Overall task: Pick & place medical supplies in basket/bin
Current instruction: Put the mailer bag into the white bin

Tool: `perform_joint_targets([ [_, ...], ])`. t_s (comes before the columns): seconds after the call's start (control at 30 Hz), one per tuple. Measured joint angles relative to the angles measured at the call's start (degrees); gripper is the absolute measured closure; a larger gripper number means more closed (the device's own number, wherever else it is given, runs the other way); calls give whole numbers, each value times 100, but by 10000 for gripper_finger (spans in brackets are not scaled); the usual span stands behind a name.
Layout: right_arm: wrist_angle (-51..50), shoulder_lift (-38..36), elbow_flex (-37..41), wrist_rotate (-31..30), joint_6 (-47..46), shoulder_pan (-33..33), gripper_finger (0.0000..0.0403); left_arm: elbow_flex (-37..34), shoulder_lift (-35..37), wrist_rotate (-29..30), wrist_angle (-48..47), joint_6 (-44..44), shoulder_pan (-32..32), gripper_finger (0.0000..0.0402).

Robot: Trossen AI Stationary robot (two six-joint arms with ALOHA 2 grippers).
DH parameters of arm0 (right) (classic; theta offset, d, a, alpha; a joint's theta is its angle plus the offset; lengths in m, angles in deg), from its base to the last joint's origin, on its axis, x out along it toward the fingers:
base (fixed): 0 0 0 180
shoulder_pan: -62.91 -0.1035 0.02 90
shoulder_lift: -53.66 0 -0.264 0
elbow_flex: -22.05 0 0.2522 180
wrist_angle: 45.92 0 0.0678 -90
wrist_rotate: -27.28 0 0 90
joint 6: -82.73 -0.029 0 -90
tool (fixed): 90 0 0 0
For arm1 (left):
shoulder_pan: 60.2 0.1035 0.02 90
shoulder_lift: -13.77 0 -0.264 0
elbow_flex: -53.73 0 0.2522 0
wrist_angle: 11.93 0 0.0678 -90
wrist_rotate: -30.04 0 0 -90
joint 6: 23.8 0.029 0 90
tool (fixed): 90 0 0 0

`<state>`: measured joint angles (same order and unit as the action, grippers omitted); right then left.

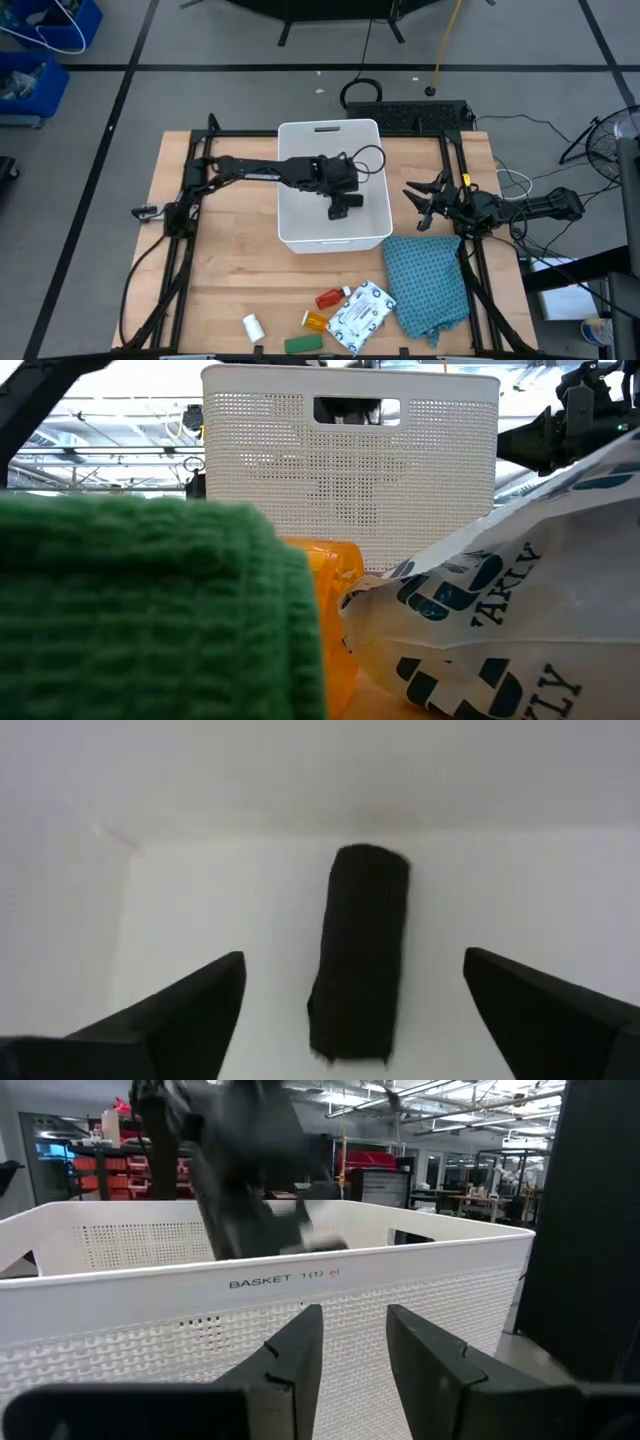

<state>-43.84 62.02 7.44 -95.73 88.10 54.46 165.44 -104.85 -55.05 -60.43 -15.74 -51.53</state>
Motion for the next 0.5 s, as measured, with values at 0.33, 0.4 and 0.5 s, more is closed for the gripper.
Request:
perform_joint_targets([
  [0.33,8,0,-1,-20,232,0,298,-92,2376,858,-1020,251,-678,56],
  [0.4,12,2,0,-19,330,0,298,-239,2845,1114,-1249,185,-855,85],
  [0.5,13,2,-1,-18,437,0,298,-728,3500,1383,-1338,72,-1073,150],
])
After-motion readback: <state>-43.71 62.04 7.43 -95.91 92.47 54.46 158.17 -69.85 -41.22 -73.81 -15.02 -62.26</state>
